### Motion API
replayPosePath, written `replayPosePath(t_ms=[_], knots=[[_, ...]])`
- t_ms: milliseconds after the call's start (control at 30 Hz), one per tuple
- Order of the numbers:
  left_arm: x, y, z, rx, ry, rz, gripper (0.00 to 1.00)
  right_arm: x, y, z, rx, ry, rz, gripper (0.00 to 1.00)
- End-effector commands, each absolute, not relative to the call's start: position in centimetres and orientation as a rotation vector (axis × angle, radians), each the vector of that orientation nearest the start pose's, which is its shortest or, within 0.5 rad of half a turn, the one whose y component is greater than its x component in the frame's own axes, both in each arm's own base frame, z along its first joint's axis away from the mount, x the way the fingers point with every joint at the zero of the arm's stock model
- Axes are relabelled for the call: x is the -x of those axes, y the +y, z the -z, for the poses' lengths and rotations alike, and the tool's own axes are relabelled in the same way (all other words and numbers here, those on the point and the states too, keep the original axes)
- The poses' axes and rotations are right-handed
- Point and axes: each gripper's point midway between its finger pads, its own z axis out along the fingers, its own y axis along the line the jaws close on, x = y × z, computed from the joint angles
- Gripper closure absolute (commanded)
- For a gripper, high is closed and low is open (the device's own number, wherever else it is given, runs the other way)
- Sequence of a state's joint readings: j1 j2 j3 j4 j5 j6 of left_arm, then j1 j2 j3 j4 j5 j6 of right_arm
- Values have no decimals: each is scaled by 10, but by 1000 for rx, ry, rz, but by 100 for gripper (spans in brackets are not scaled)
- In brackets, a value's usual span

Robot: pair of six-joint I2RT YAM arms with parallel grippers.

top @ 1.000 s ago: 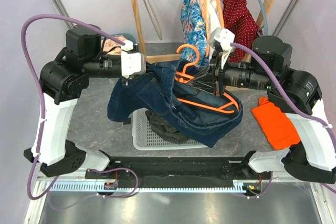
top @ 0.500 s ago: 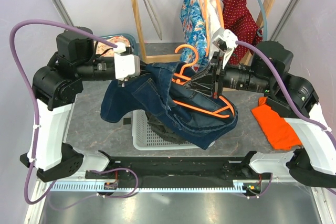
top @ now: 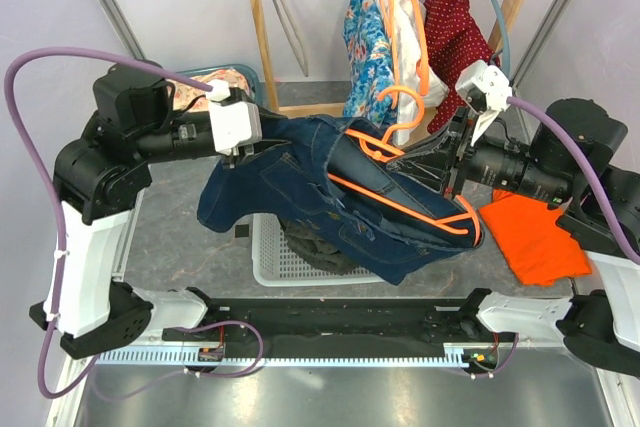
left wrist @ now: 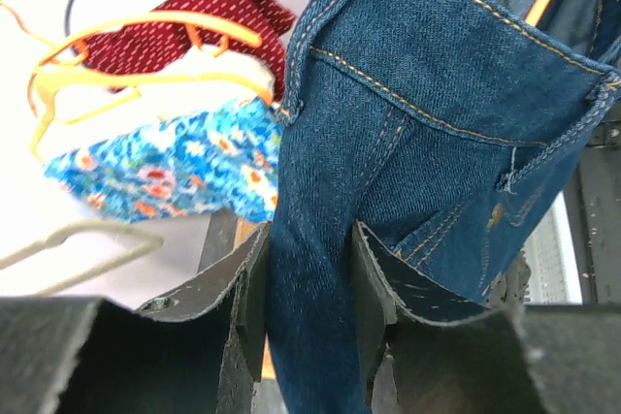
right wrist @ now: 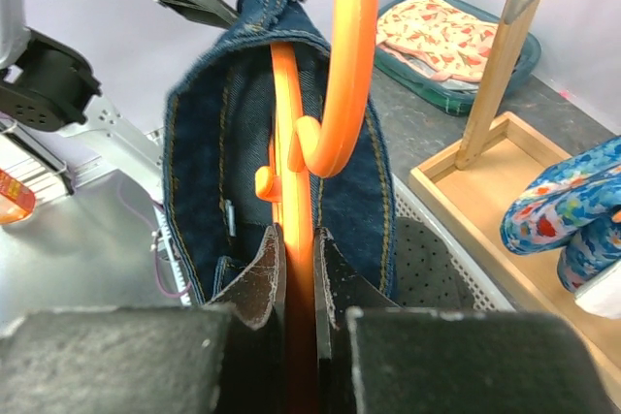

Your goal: Remove the skirt from the hanger

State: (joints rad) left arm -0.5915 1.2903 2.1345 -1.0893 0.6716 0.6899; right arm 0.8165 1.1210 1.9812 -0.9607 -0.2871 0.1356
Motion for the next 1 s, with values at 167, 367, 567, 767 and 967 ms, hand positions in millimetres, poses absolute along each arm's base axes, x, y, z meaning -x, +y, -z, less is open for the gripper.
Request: replayPosePath(t_ms=[167, 367, 567, 767, 967], knots=[[-175, -222, -470, -1367, 1257, 613, 51, -157, 215, -565, 602, 1367, -912, 100], [-170, -218, -473, -1331, 1271, 626, 47, -162, 214, -578, 538, 1323, -923, 100], [-154, -238, -467, -1352, 1276, 840, 45, -174, 250, -595, 485, 1215, -1098, 100], [-153, -243, -440, -1390, 1315, 898, 43, -170, 255, -612, 488, 1160, -1152, 100], [-172, -226, -432, -1336, 1375, 702, 43, -142, 189, -638, 417, 1122, -995, 100]])
